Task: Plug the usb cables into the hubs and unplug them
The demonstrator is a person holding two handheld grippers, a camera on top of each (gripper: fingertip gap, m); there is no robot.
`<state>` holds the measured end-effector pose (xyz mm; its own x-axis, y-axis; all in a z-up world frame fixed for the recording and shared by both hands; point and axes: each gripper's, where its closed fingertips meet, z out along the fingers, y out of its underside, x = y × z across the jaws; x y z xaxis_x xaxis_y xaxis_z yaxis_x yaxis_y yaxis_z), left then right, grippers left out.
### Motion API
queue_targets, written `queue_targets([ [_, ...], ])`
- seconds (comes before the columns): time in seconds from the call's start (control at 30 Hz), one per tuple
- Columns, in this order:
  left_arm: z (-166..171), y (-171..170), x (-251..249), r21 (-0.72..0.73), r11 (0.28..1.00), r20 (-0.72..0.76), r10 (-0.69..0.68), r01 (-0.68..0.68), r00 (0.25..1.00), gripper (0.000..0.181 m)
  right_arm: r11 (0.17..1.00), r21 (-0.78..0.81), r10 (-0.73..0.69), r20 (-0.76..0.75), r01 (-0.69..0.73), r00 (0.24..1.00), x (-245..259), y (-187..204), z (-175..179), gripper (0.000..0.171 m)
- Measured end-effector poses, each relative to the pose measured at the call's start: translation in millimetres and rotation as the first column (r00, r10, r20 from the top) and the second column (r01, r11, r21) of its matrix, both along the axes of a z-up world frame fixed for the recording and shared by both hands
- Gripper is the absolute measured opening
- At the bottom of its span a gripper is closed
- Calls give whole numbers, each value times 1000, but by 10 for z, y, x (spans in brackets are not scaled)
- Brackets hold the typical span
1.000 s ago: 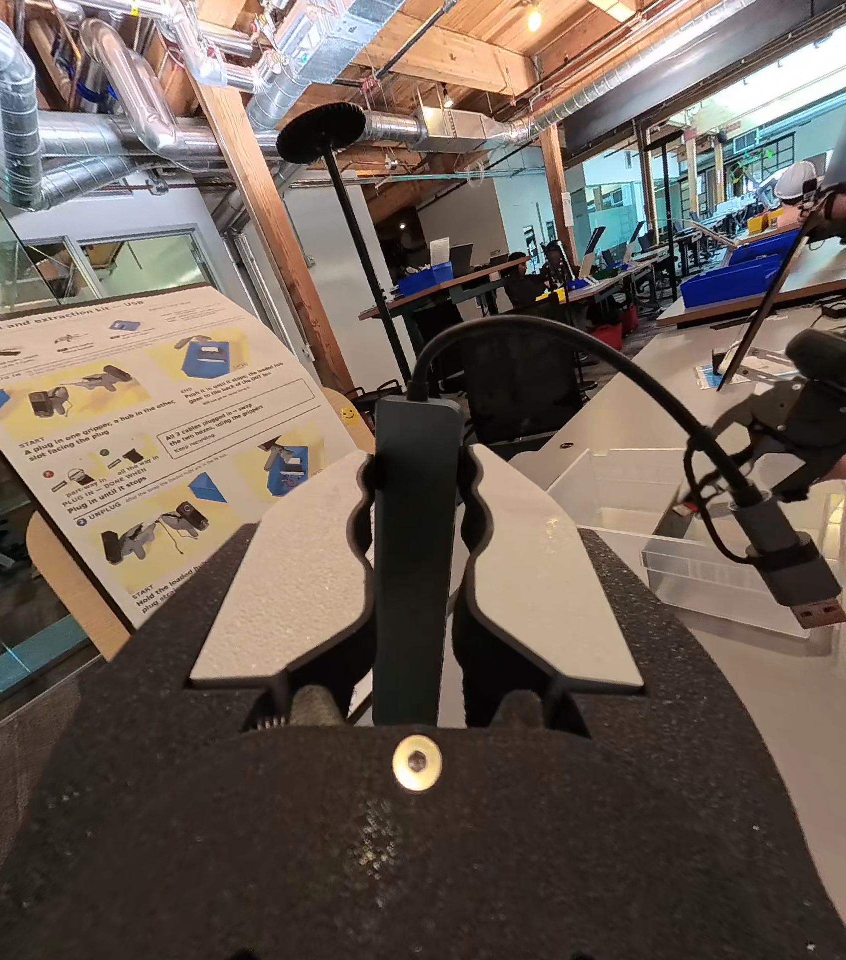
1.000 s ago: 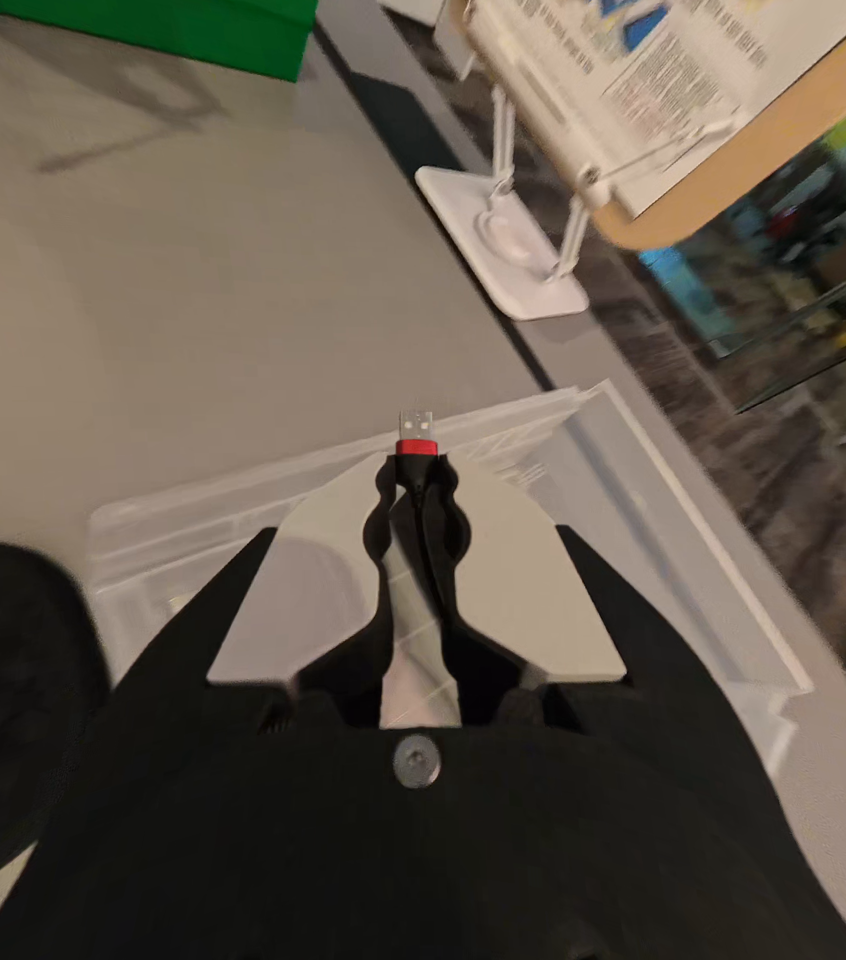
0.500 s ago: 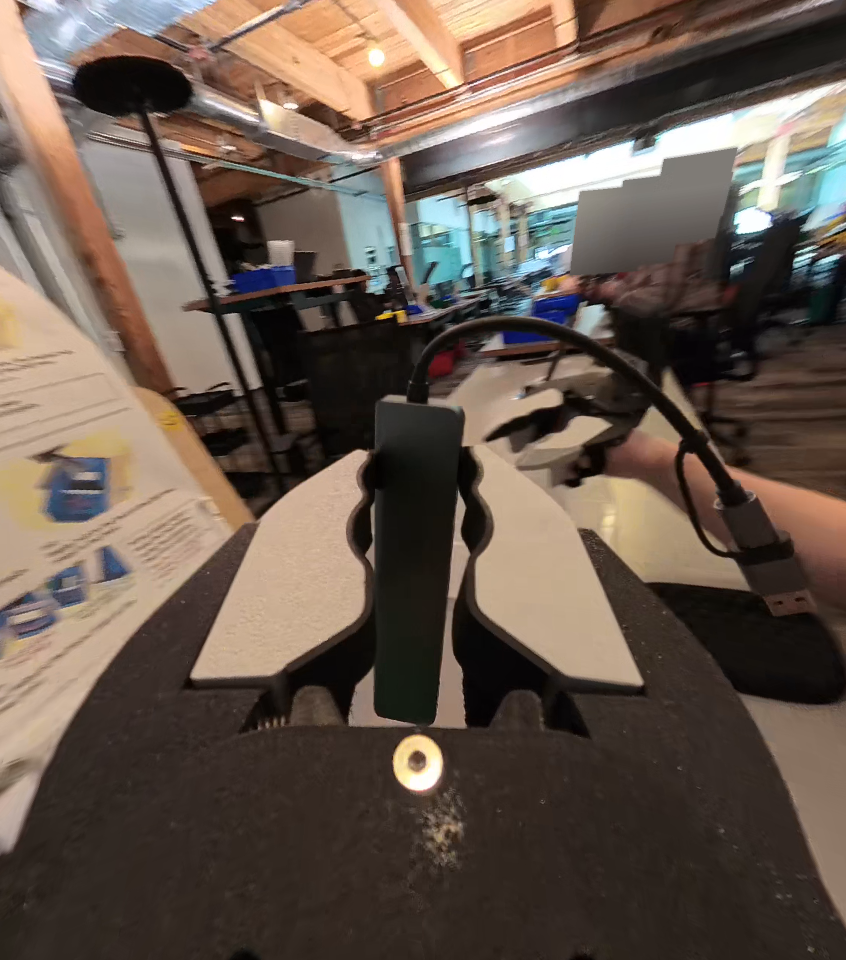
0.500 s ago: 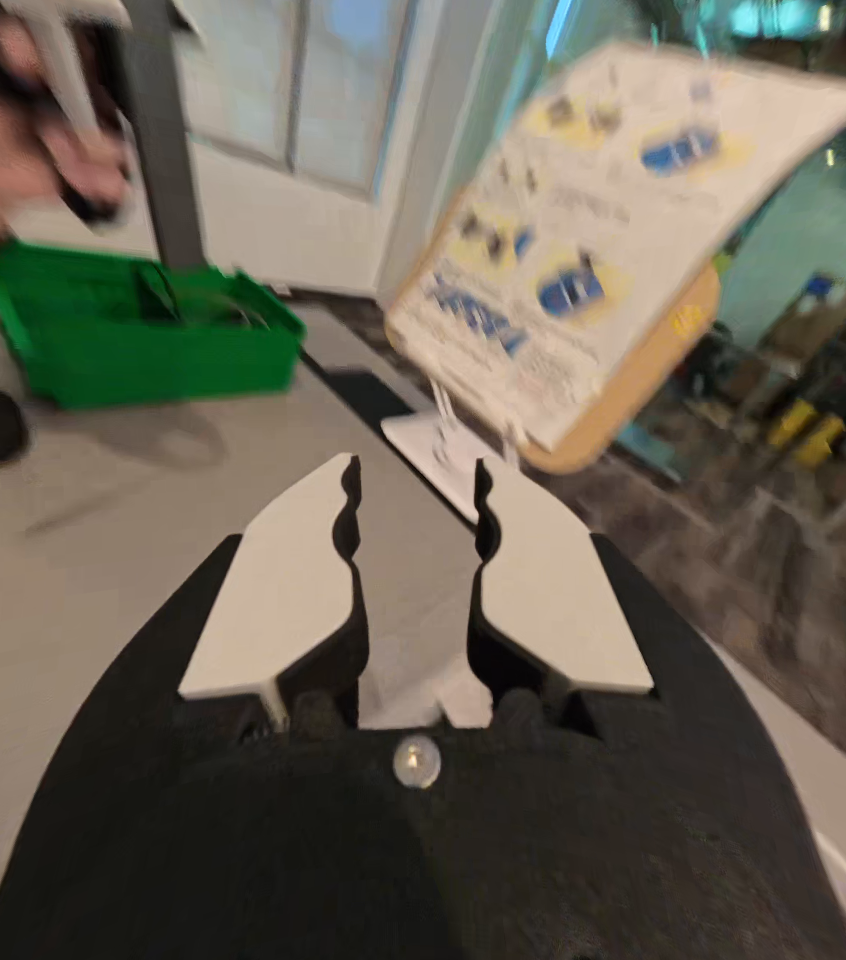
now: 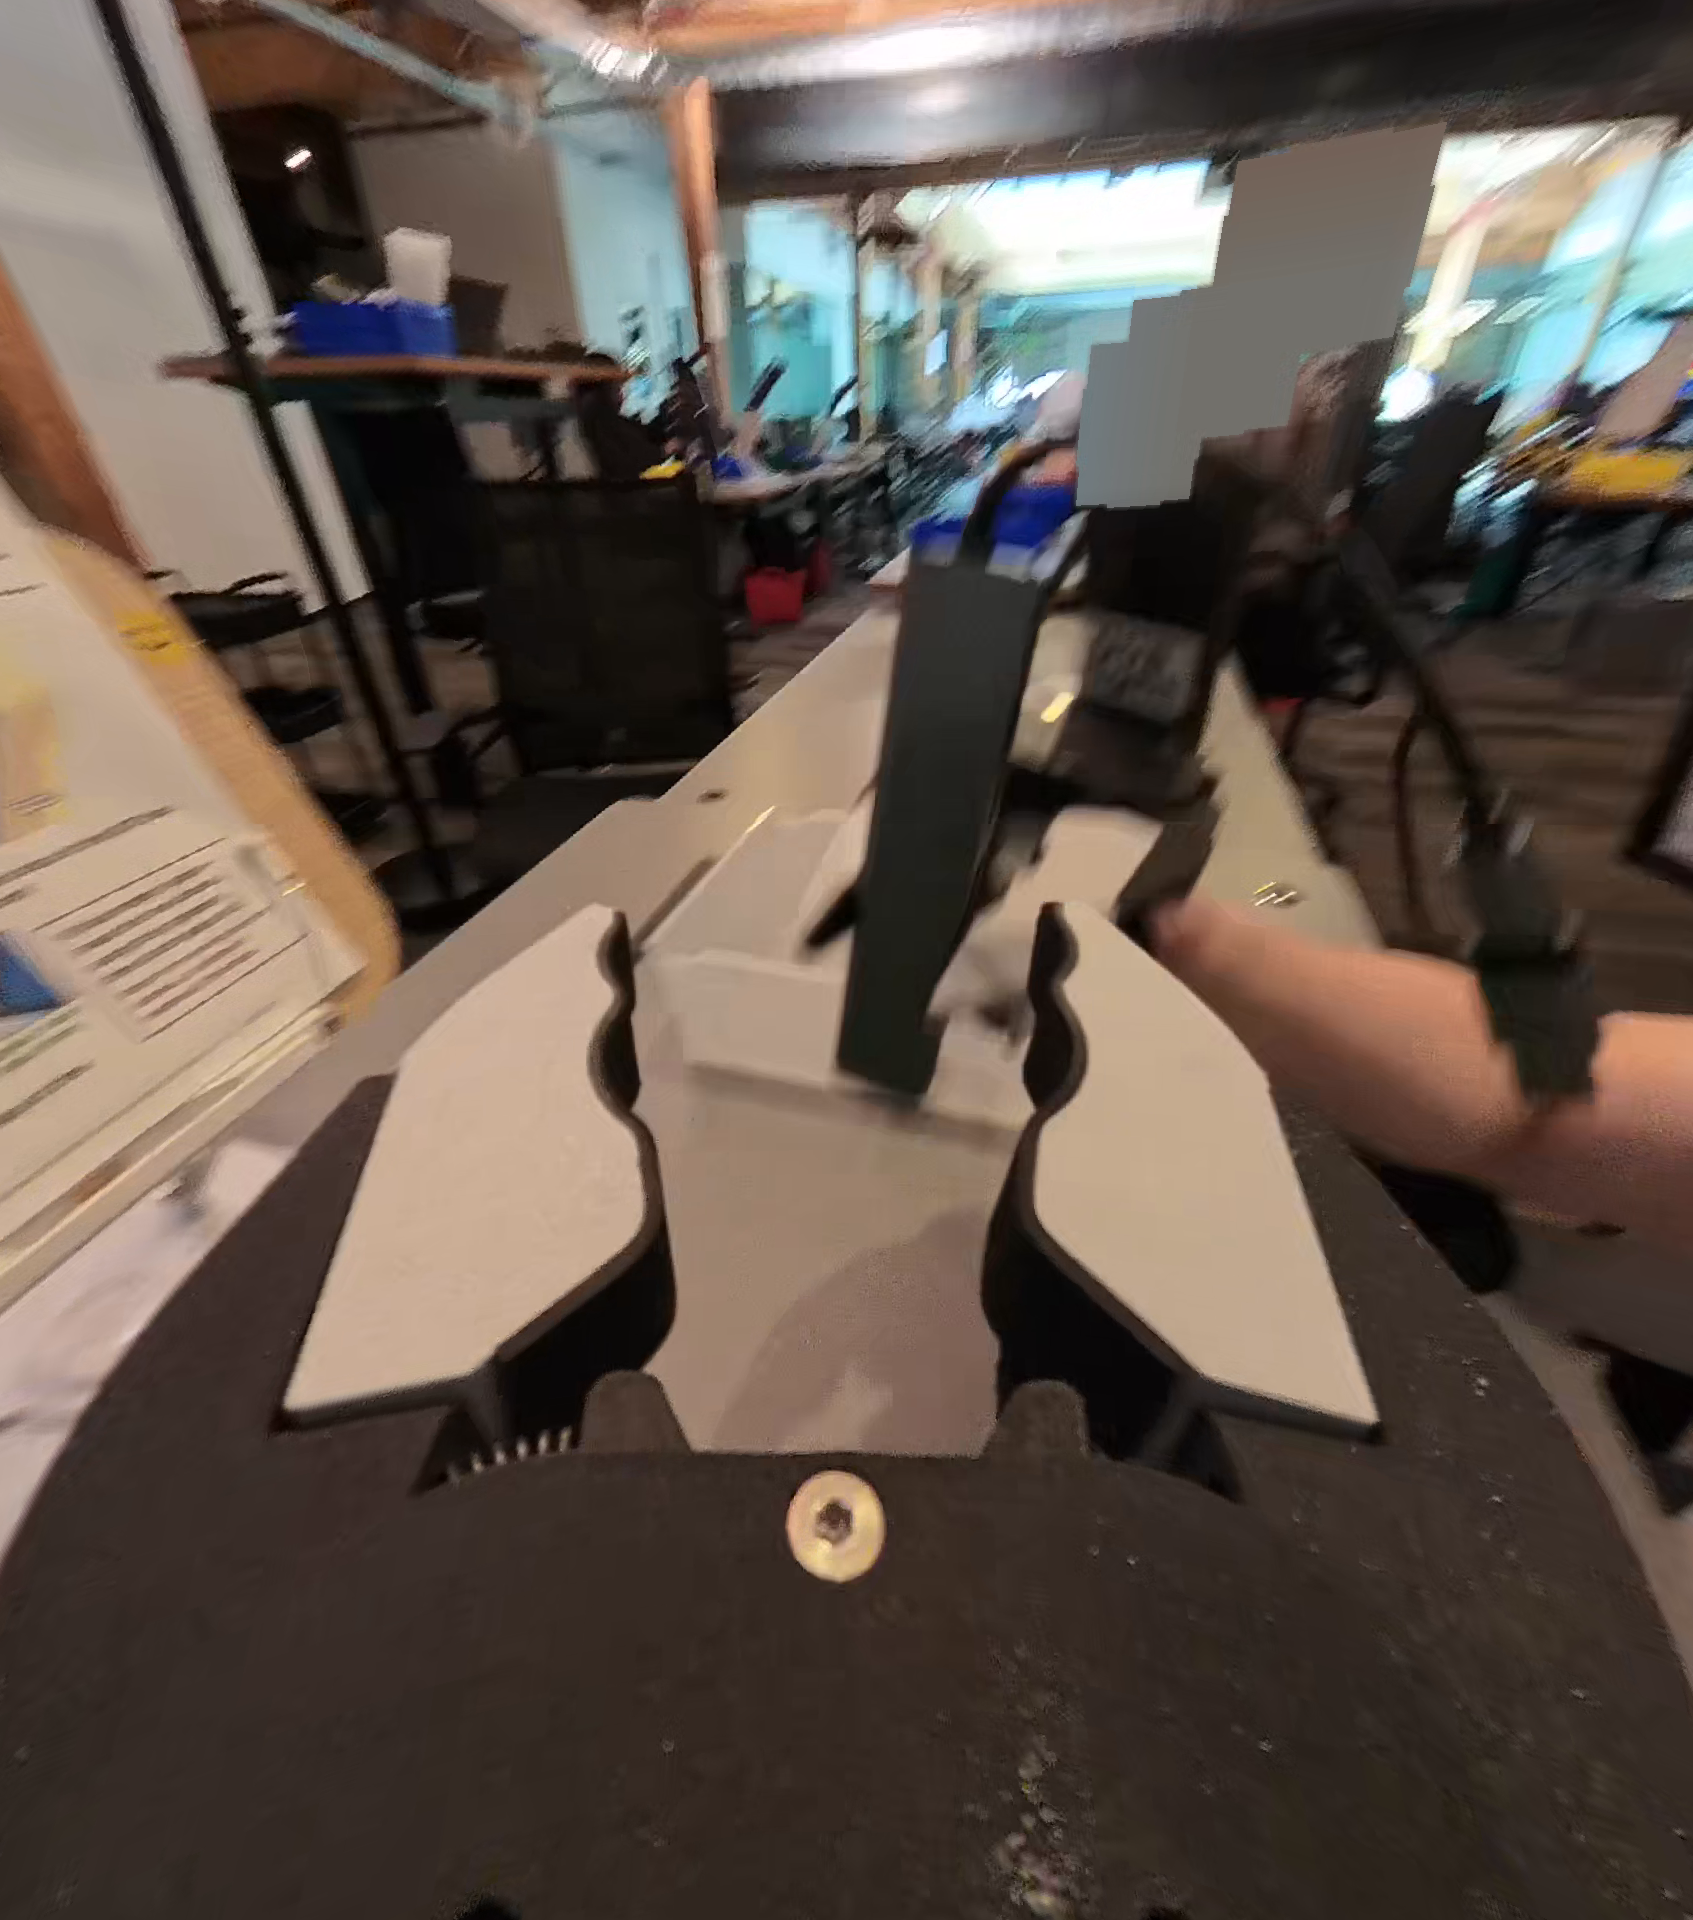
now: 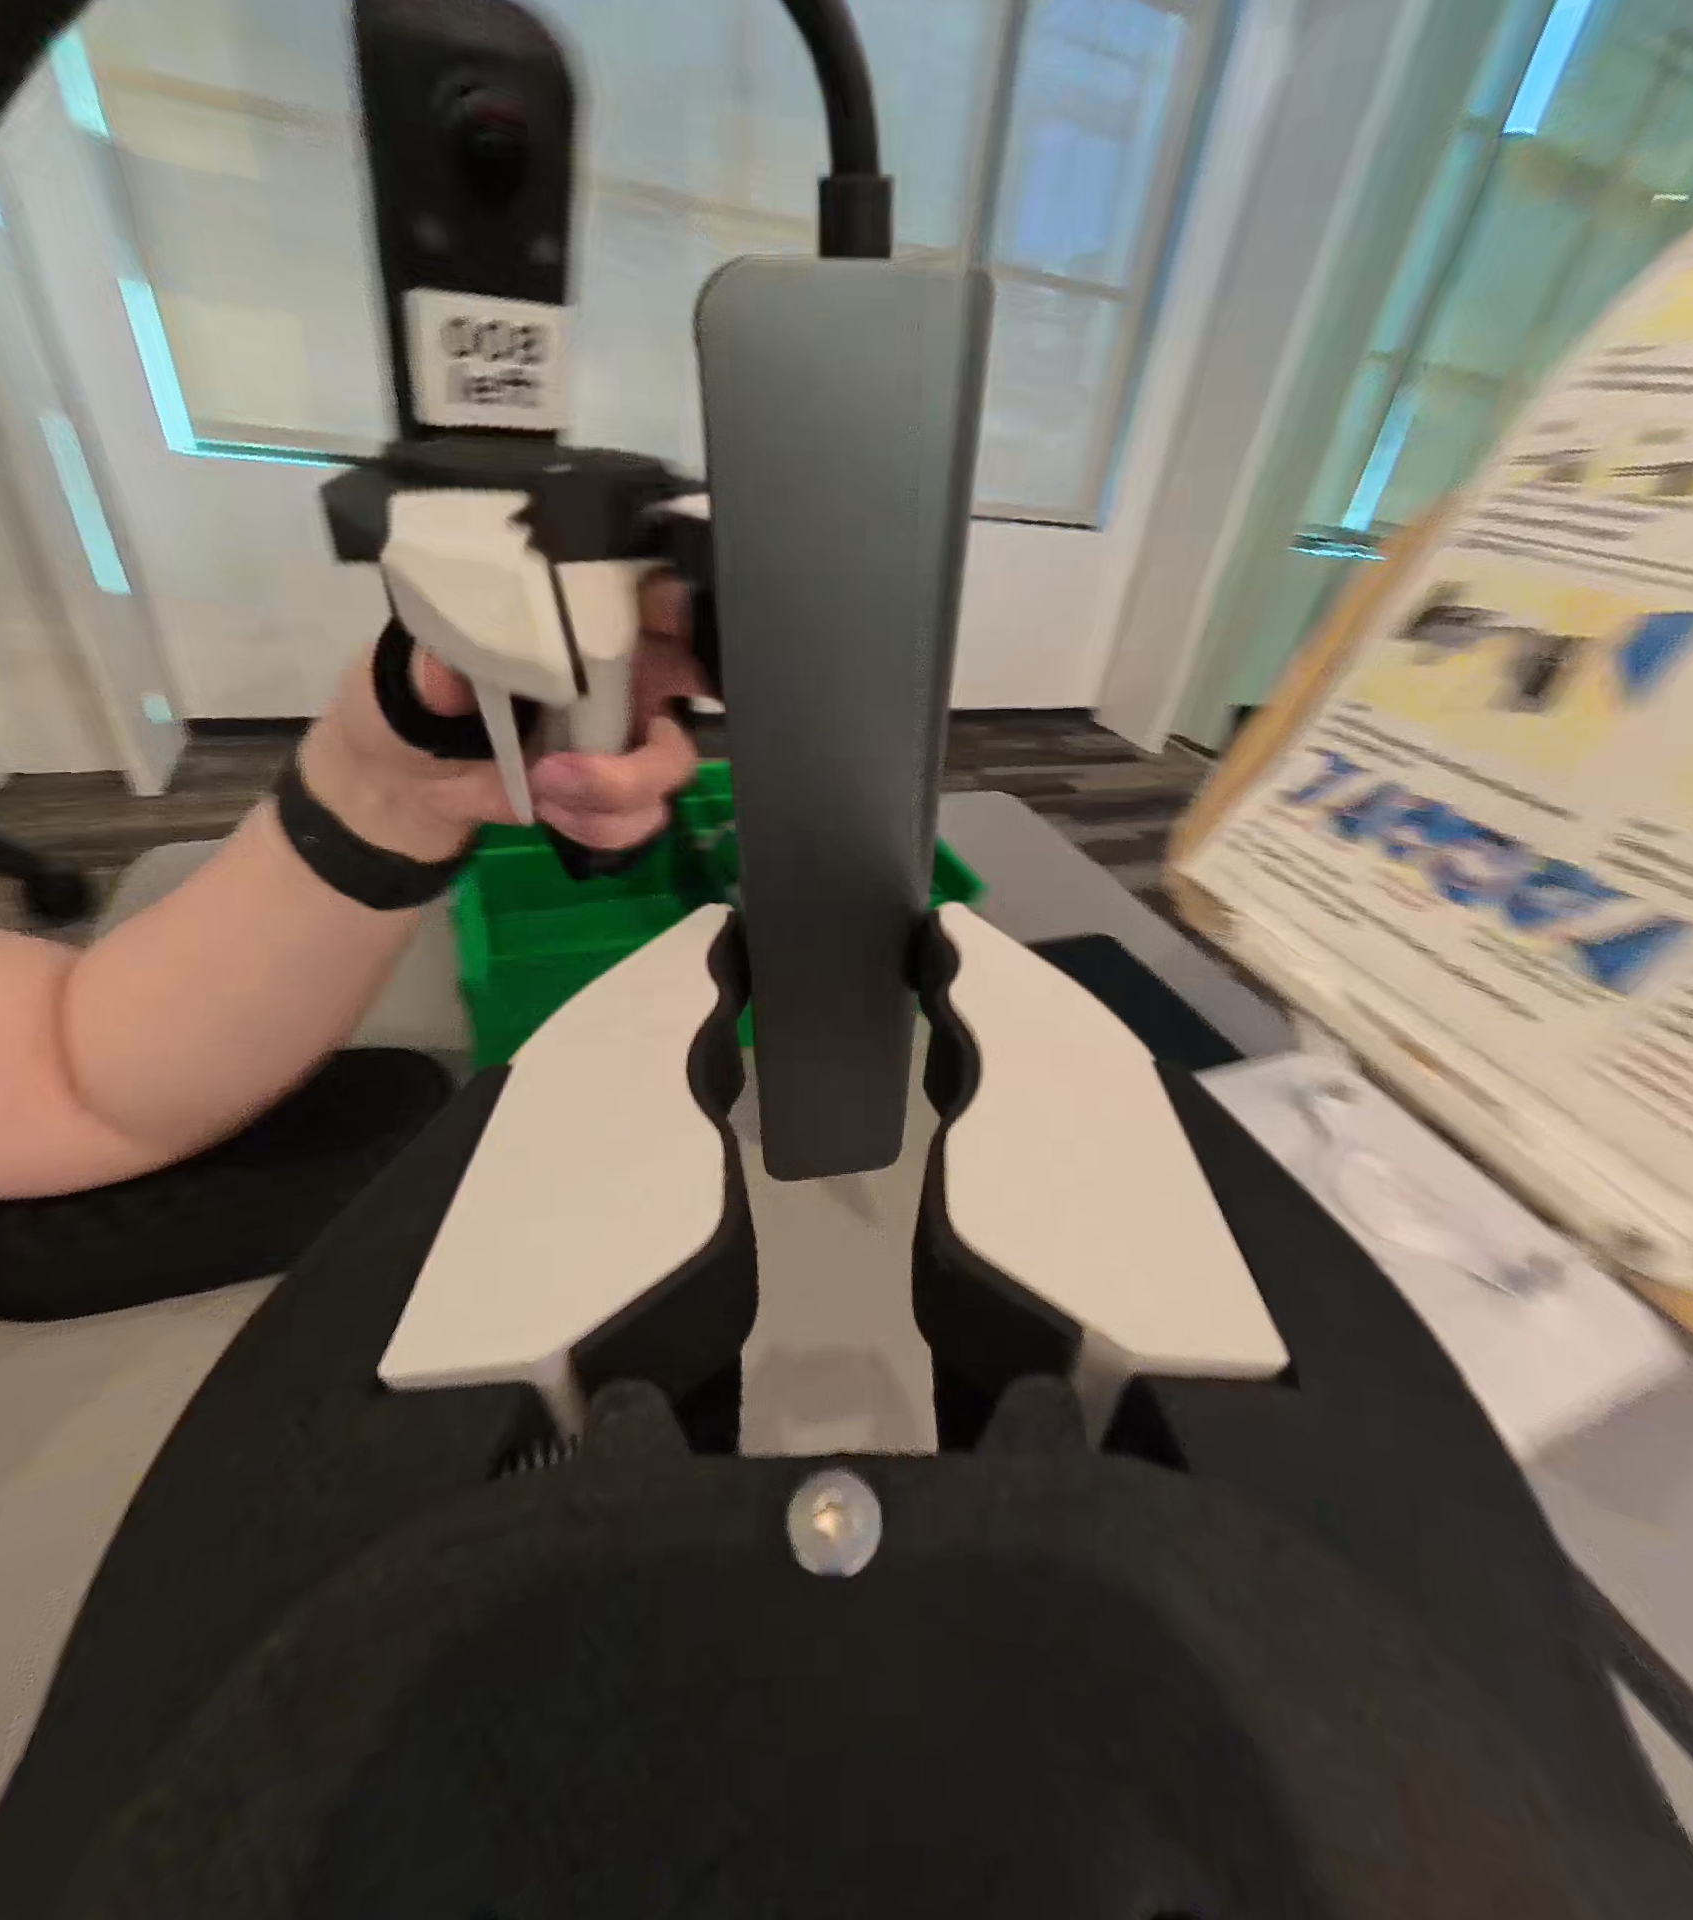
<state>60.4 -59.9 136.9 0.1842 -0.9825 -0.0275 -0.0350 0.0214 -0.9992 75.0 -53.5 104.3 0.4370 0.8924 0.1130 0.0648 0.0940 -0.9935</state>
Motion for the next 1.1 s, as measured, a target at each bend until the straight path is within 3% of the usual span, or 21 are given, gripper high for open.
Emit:
queue_targets([
  [0.07, -140, 228, -152, 27, 994, -97, 108, -106, 989, 72, 973, 26, -232, 94, 230, 968, 585, 320, 72, 33],
  [0.1, -193, 318, -226, 20, 989, -132, 150, -149, 980, 70, 908, 82, -420, 203, 412, 885, 1019, 553, 53, 33],
  [0.17, -254, 415, -328, -7, 981, -171, 188, -192, 967, 69, 698, 287, -709, 403, 656, 579, 1959, 882, 5, 33],
  [0.27, -229, 406, -345, -22, 983, -157, 176, -181, 972, 66, 526, 469, -798, 561, 709, 222, 2940, 1056, -178, 33],
  [0.33, -246, 392, -315, -6, 984, -170, 175, -179, 970, 66, 502, 557, -763, 646, 661, 35, 3360, 1104, -405, 33],
  [0.4, -307, 386, -275, 12, 984, -209, 179, -180, 962, 65, 520, 613, -717, 692, 595, -87, 3609, 1121, -624, 33],
  [0.47, -375, 388, -236, 29, 982, -246, 185, -184, 951, 66, 540, 600, -684, 721, 589, -108, 3724, 1114, -799, 33],
  [0.57, -456, 394, -187, 42, 982, -286, 189, -185, 939, 66, 557, 520, -686, 728, 647, 5, 3743, 1083, -869, 33],
  [0.63, -482, 399, -158, 46, 983, -295, 185, -179, 938, 65, 717, 418, -579, 802, 558, 144, 3579, 1025, -1104, 33],
  [0.67, -492, 406, -151, 45, 983, -298, 185, -180, 937, 65, 795, 365, -496, 851, 485, 173, 3510, 970, -1288, 33],
  [0.73, -516, 428, -166, 47, 981, -313, 192, -186, 930, 66, 845, 329, -400, 912, 421, 91, 3554, 937, -1589, 33],
  [0.83, -514, 521, -295, 65, 968, -327, 249, -241, 912, 66, 870, 250, -289, 957, 426, 30, 3566, 983, -1885, 35],
  [0.93, -450, 643, -547, 81, 943, -319, 331, -323, 888, 66, 846, 100, -146, 988, 524, 47, 3608, 978, -2089, 35],
  [1.1, -371, 970, -1466, 160, 784, -350, 613, -600, 708, 66, 786, -66, -13, 992, 615, 123, 3622, 885, -2124, 46],
])
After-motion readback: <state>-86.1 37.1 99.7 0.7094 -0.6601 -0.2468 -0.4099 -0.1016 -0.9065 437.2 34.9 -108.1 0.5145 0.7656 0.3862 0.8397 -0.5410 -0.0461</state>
